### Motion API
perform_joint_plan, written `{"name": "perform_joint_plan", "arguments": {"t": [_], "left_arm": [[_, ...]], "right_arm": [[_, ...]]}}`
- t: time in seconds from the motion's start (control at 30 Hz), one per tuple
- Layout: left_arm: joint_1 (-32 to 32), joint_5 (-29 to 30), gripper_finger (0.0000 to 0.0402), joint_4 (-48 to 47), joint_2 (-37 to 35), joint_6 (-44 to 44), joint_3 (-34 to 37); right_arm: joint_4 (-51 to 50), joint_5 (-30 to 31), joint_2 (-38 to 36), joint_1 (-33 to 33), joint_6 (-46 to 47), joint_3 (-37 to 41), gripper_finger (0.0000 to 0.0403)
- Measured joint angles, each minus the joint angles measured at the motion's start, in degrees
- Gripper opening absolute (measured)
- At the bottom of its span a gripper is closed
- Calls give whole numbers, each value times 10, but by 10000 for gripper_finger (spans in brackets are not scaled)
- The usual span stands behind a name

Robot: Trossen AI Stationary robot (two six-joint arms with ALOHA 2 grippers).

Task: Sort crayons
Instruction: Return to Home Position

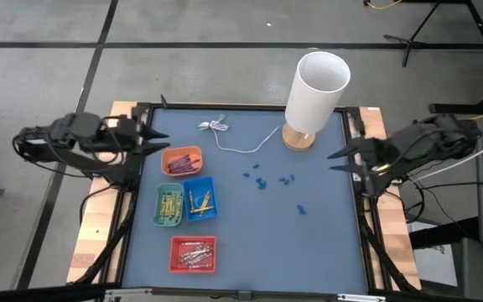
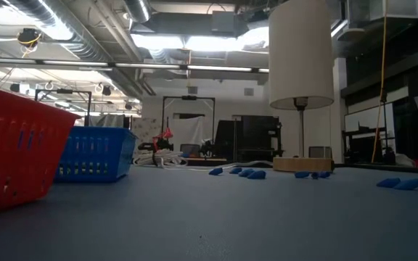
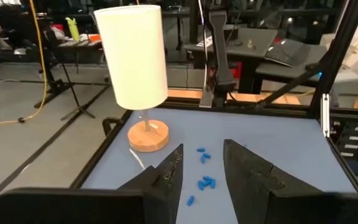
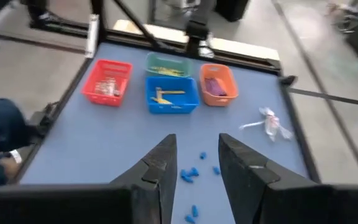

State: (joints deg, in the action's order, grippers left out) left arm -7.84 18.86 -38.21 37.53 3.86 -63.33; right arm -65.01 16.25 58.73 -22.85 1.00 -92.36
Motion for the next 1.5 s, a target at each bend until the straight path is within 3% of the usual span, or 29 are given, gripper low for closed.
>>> {"name": "perform_joint_plan", "arguments": {"t": [0.23,0.4,0.63,0.83,1.2,1.5], "left_arm": [[0,2,99,-26,-42,3,0],[0,16,99,-28,-48,2,13],[0,27,99,64,-58,1,122],[0,26,99,179,-93,1,239],[0,25,99,313,-229,5,419],[0,14,99,342,-341,9,496]], "right_arm": [[40,37,-131,0,19,131,117],[140,37,-255,0,21,273,117],[277,37,-415,0,22,464,117],[340,37,-509,0,22,583,117],[420,37,-586,0,22,707,117],[519,48,-586,0,16,793,117]]}}
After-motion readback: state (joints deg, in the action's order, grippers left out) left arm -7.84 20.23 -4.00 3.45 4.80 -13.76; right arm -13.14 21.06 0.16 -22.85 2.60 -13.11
